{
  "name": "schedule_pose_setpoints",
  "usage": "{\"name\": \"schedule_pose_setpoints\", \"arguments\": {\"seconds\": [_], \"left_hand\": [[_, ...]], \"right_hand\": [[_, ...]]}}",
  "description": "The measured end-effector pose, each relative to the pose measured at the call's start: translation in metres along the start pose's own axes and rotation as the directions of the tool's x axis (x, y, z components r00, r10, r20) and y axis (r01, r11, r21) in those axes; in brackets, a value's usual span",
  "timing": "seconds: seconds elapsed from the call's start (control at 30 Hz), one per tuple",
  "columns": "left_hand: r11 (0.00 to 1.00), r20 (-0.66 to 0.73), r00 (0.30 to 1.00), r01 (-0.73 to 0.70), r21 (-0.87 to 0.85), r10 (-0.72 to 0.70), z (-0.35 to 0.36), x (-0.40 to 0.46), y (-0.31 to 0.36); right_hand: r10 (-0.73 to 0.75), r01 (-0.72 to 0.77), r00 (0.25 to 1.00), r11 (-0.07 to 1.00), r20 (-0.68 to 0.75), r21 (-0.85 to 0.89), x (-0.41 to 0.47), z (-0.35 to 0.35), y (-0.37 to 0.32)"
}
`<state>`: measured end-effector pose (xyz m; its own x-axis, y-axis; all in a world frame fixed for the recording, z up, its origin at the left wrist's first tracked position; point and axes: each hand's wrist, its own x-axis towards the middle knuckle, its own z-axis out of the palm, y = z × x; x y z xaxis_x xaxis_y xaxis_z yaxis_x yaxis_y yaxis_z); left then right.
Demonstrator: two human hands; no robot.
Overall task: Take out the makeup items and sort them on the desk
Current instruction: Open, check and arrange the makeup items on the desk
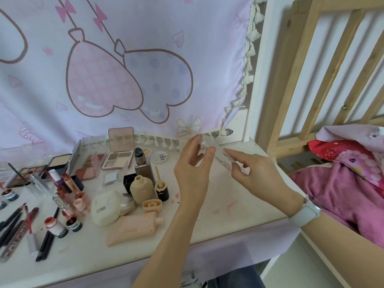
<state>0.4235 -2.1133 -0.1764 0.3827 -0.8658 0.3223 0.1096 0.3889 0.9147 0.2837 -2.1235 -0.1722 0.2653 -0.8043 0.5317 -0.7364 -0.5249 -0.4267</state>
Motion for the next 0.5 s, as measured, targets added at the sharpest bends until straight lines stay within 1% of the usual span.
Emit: {"name": "schedule_pose_setpoints", "arguments": {"seconds": [0.07, 0.17, 0.23, 0.27, 0.33, 0.43, 0.5], "left_hand": [[0.999, -0.005, 0.999, 0.035, -0.021, -0.035, 0.001, 0.002, 0.001], [0.997, -0.011, 0.997, 0.076, -0.011, -0.076, 0.002, 0.004, -0.002], [0.994, -0.049, 0.993, 0.109, 0.023, -0.108, 0.000, 0.007, -0.006], [0.989, -0.070, 0.989, 0.136, 0.057, -0.132, -0.001, 0.009, -0.008], [0.961, -0.080, 0.977, 0.209, 0.180, -0.198, -0.004, 0.014, -0.011], [0.877, -0.006, 0.948, 0.296, 0.378, -0.318, -0.005, 0.016, -0.019], [0.825, 0.055, 0.932, 0.288, 0.486, -0.358, -0.003, 0.015, -0.023]], "right_hand": [[0.004, -0.004, 0.997, 1.000, -0.079, 0.009, 0.004, 0.002, 0.003], [0.102, -0.080, 0.973, 0.991, -0.205, 0.112, 0.013, 0.005, 0.010], [0.171, -0.141, 0.952, 0.981, -0.256, 0.130, 0.019, 0.003, 0.018], [0.217, -0.187, 0.942, 0.973, -0.254, 0.135, 0.021, 0.001, 0.023], [0.326, -0.299, 0.922, 0.942, -0.210, 0.150, 0.024, -0.004, 0.034], [0.469, -0.447, 0.870, 0.880, -0.150, 0.161, 0.022, -0.006, 0.052], [0.544, -0.521, 0.828, 0.836, -0.136, 0.172, 0.018, -0.005, 0.062]]}}
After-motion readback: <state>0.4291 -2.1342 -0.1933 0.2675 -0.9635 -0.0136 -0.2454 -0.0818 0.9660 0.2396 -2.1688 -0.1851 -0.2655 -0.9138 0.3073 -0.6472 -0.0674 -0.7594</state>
